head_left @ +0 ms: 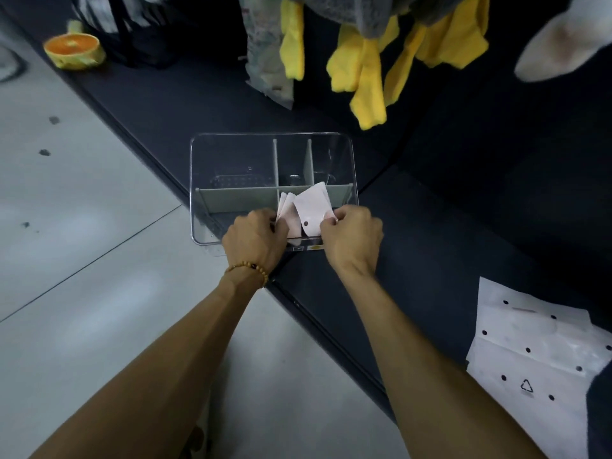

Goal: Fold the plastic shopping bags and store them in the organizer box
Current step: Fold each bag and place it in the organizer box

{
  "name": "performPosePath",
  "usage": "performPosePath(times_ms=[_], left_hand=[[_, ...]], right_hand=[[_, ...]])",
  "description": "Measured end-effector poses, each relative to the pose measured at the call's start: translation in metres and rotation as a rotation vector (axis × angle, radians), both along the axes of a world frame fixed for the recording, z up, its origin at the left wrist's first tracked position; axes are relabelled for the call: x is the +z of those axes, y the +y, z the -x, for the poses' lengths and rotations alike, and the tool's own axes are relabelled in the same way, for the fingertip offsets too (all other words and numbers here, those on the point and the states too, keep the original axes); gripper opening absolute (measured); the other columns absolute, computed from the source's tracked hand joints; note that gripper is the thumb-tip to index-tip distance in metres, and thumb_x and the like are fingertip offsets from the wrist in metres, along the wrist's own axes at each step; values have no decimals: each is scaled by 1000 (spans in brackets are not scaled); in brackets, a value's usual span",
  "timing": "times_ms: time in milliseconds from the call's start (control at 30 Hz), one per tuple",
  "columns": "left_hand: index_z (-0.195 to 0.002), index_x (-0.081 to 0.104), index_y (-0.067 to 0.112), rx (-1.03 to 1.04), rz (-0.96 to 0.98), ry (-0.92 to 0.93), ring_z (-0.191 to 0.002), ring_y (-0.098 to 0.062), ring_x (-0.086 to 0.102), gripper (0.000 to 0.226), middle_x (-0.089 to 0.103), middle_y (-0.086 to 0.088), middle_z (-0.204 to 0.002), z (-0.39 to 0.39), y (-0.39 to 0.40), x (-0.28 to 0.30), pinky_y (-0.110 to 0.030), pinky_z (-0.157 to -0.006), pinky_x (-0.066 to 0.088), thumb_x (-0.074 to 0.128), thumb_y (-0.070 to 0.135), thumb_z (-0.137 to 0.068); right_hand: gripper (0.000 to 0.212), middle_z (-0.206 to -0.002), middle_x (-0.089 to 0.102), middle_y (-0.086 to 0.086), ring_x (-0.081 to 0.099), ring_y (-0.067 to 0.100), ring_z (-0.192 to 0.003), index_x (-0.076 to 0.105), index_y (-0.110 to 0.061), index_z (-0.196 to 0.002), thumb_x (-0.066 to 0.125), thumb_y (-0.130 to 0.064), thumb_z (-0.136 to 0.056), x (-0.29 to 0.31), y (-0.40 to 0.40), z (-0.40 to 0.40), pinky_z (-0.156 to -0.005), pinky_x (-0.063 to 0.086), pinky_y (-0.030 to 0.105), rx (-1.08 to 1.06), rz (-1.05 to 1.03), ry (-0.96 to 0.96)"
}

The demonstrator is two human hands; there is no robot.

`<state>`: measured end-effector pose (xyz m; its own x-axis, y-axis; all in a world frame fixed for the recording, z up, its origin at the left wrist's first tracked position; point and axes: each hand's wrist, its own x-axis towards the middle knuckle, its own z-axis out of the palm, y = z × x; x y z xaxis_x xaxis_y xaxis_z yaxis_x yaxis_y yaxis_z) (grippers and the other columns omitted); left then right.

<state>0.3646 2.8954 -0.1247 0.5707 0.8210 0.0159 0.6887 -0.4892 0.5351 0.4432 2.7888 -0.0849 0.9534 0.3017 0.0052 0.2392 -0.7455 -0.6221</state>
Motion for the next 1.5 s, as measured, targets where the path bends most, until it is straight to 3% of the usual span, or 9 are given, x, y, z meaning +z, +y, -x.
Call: performPosePath(times_ms=[200,500,633,733,867,967,1133,1300,1500], left_hand=[[-94,70,24,8,17,-82,-83,-24,66,26,72,0,-90,2,-3,2,-39,-72,56,55,44,-88],[-97,68,25,-62,-17,-116,-80,-18,65,19,70,4,-90,6,-1,-3,-37,-70,56,59,38,-86],[-97,66,26,-117,-52,-72,-79,-19,62,18,67,4,-91,10,1,0,-35,-69,53,55,39,-89],[-95,65,24,-144,-10,-84,-82,-22,61,15,66,1,-90,12,2,6,-34,-69,50,54,33,-91],[-108,67,13,-112,105,-346,-88,-19,62,21,66,-5,-101,16,-17,18,-28,-80,49,55,20,-92],[-116,65,12,-72,404,-550,-98,-13,63,25,67,-2,-108,18,-52,24,-18,-86,48,56,18,-94],[-109,63,19,-221,822,-503,-101,-15,64,17,67,-3,-107,11,-137,11,-35,-94,50,51,21,-97],[-116,64,18,-594,707,-317,-99,-2,59,23,63,4,-110,2,-211,-10,-16,-91,47,53,23,-97],[-138,47,19,-1136,181,-46,-130,-18,35,49,44,2,-139,-21,-263,-30,-32,-107,32,56,34,-92]], right_hand=[[25,-86,70,7,64,26,-80,71,-12,-87,54,-28,-96,-4,6,18,-63,45,31,217,111,-219],[27,-83,69,3,63,24,-77,72,-17,-76,56,-30,-93,-8,20,4,-56,38,28,341,177,-27],[29,-81,69,2,63,23,-75,70,-18,-76,51,-29,-95,-3,22,-3,-61,51,34,460,238,27],[36,-63,62,-2,59,18,-62,56,-19,-60,50,-24,-94,-1,9,4,-61,52,34,299,-65,100],[19,-84,70,-10,63,7,-77,71,-20,-86,53,-24,-94,-2,-29,15,-74,51,24,85,-246,115],[15,-78,65,-18,62,-3,-74,71,-23,-92,56,-25,-94,-3,-72,18,-72,49,15,-61,-306,127],[19,-89,66,-14,59,-3,-77,69,-19,-104,54,-27,-96,-12,-169,28,-70,40,6,-353,-254,103],[38,-133,56,12,49,29,-124,57,-7,-129,54,-25,-96,-40,-277,54,-103,41,36,-641,-103,81],[47,-140,50,18,43,38,-130,59,-6,-128,68,-27,-87,-69,-333,88,-105,38,51,-502,239,-2]])
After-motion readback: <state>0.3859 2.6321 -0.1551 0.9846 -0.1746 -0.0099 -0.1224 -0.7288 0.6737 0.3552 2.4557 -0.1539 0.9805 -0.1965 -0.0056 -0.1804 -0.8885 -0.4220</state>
